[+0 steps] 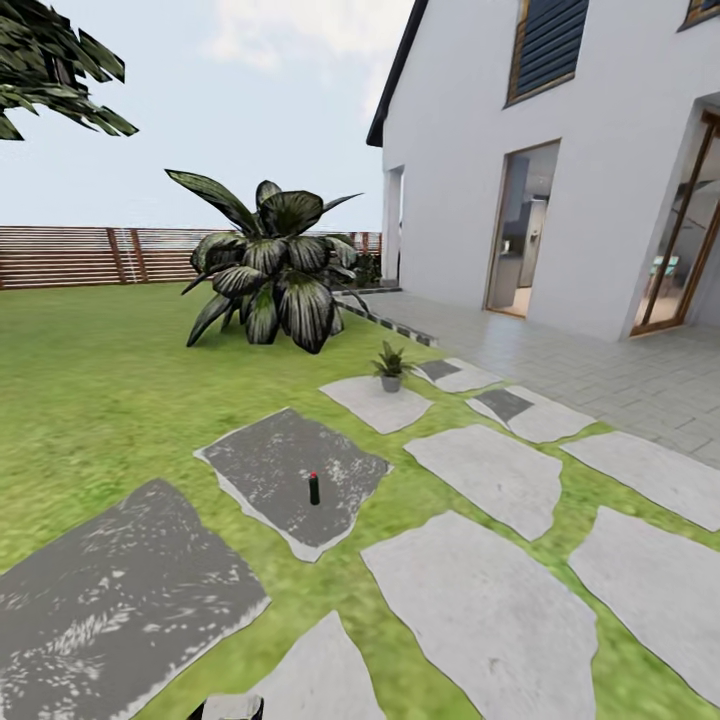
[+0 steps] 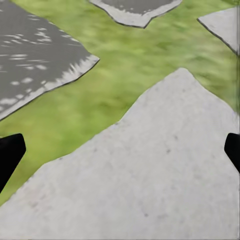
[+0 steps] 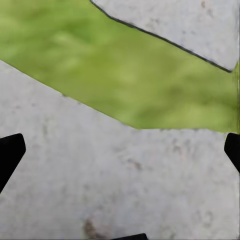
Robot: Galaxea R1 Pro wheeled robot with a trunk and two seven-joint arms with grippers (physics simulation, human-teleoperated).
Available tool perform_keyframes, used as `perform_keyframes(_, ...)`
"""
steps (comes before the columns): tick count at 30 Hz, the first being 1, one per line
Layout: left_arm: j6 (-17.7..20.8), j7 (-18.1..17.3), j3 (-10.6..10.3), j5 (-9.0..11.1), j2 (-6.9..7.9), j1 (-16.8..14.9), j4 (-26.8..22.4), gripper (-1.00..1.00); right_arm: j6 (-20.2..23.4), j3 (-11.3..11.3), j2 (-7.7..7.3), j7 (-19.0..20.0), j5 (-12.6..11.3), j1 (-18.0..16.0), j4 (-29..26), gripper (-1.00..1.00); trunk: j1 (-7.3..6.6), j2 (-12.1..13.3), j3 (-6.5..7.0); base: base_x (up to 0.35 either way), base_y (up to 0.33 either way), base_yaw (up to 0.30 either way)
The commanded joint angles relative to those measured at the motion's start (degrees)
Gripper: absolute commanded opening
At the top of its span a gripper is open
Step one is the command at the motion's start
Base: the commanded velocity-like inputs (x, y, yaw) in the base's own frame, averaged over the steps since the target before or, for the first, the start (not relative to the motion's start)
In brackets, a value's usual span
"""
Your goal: Pick up the pesticide atomizer in the garden and spray insectifuge to fully cover both potted plants in the garden.
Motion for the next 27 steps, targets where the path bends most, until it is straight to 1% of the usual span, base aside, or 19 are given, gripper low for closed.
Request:
perform_keyframes(1, -0.18, 0.0, 0.0, -0.02, 0.0, -0.03, 0.03, 1.0, -0.2, -0.07, 0.01, -0.01, -0.02, -0.04, 0.07, 1.0, 0.01, -0.02, -0.06, 0.267, -0.235, 0.0)
perform_keyframes(27, -0.18, 0.0, 0.0, -0.02, 0.0, -0.03, 0.03, 1.0, -0.2, -0.06, 0.01, -0.01, -0.02, -0.04, 0.07, 1.0, 0.01, -0.02, -0.06, 0.265, -0.235, 0.0)
